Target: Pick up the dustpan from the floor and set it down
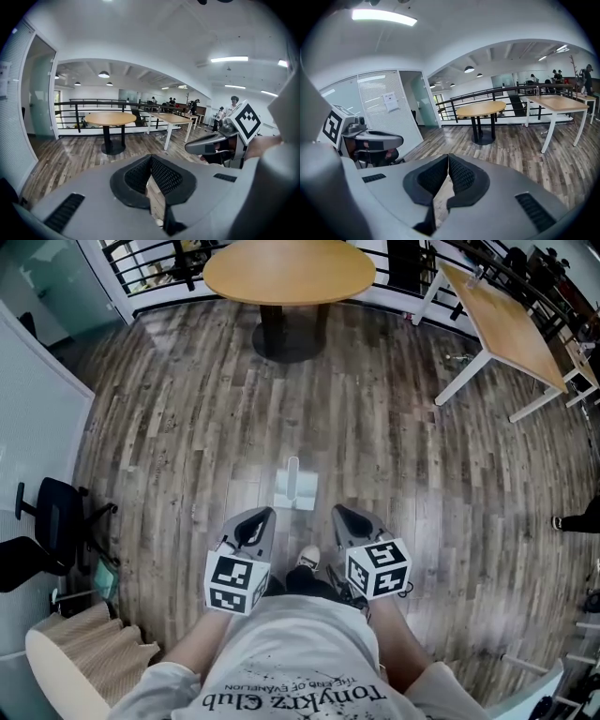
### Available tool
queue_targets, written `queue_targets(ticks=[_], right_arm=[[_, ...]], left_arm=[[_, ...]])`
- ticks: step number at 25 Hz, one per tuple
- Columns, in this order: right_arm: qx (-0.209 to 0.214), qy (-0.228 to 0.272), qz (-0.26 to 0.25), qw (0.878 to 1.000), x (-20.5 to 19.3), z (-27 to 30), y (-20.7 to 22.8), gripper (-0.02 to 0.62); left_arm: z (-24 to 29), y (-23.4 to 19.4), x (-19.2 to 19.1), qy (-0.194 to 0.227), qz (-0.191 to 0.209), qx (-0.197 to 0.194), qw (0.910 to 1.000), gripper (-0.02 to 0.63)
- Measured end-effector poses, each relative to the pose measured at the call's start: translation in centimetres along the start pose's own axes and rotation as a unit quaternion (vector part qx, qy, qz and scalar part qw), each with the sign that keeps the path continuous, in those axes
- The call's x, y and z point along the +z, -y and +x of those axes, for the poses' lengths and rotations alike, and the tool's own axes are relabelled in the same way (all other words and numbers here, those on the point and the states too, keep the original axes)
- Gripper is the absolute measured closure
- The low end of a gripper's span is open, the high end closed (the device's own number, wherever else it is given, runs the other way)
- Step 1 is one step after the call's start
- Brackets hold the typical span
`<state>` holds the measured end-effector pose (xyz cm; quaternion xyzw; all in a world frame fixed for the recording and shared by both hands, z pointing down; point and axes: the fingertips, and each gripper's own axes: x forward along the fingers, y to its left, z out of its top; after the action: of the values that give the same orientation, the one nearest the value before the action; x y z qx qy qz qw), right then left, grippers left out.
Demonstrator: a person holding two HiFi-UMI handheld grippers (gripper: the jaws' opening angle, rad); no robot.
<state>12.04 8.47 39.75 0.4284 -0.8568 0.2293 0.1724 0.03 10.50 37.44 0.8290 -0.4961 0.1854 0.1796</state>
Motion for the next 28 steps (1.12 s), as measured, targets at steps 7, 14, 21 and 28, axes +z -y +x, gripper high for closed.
queue_targets(ticks=[7,14,21,28], right_arm=[[0.01,-0.016,0.012,1.0,0.5,3.4,0.5,0.569],[-0.027,-0.025,0.029,0.999,1.0,6.2,0.1,0.569],[-0.052,-0.034,0.046,0.997,0.2,9.3,-0.2,0.569],[-0.059,-0.041,0.046,0.996,-0.9,12.4,0.2,0.568]], left_arm=[[1.9,-2.3,0.5,-0.015,-0.015,0.004,0.9998,0.583],[4.2,-5.4,0.8,-0.031,-0.007,-0.033,0.999,0.583],[6.0,-7.4,0.7,-0.044,0.005,-0.067,0.9968,0.583],[8.1,-8.4,-0.8,-0.058,-0.001,-0.078,0.9953,0.583]])
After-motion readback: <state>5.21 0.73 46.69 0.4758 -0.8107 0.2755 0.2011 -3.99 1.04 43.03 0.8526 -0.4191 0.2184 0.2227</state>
